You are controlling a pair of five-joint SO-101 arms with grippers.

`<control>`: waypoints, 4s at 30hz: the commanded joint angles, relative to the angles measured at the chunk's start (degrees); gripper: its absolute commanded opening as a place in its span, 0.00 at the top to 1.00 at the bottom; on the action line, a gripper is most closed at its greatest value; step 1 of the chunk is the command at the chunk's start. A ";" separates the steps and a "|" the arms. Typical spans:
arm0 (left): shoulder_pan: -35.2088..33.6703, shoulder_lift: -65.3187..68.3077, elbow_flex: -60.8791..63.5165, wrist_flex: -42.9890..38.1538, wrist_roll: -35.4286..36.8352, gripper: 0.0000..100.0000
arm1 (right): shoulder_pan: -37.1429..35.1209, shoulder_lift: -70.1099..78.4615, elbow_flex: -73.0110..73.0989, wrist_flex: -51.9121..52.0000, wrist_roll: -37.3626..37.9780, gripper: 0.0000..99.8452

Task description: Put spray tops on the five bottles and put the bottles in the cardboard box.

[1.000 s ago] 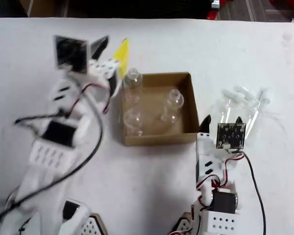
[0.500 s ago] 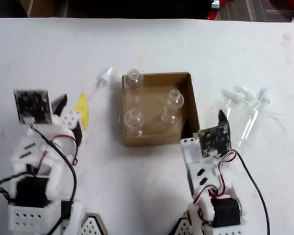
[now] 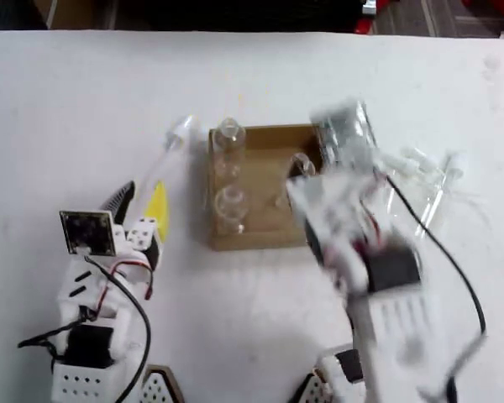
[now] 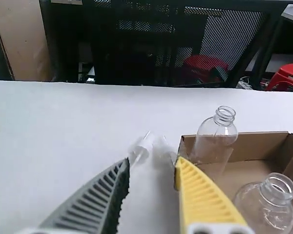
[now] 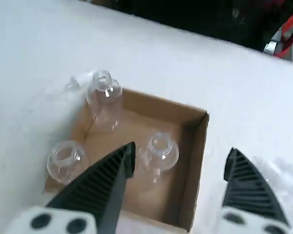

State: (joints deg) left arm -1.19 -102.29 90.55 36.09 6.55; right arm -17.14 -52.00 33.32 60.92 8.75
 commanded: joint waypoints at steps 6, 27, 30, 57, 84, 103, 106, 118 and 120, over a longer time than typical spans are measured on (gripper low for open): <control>0.75 -2.24 1.05 -2.81 0.26 0.86 | -3.65 38.11 -36.92 17.10 -6.95 0.74; 0.84 -2.24 0.97 -2.90 0.26 0.86 | 0.84 57.54 -48.26 25.01 -7.38 0.80; 0.84 -2.24 0.97 -2.90 0.26 0.86 | 0.92 57.71 -48.18 24.92 -7.30 0.87; 0.92 -2.24 0.97 -2.90 0.26 0.86 | 1.27 57.80 -47.91 25.89 -7.30 0.92; 0.92 -2.24 0.97 -2.90 0.26 0.86 | -4.00 57.89 -48.00 18.33 -7.30 0.92; 0.92 -2.24 0.97 -2.90 0.26 0.86 | -4.18 57.89 -48.09 19.47 -9.23 0.84; 0.92 -2.24 0.97 -2.90 0.26 0.86 | -4.26 57.71 -48.26 19.47 -9.23 0.81; 0.92 -2.24 1.05 -2.90 0.26 0.86 | 12.26 48.40 -67.16 29.49 -7.47 0.81; 0.92 -2.24 1.05 -2.90 0.26 0.86 | 17.19 48.31 -70.42 31.60 -3.60 0.81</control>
State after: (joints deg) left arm -1.19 -103.69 92.04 34.68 6.55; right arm -9.32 -0.57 -29.10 88.70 0.22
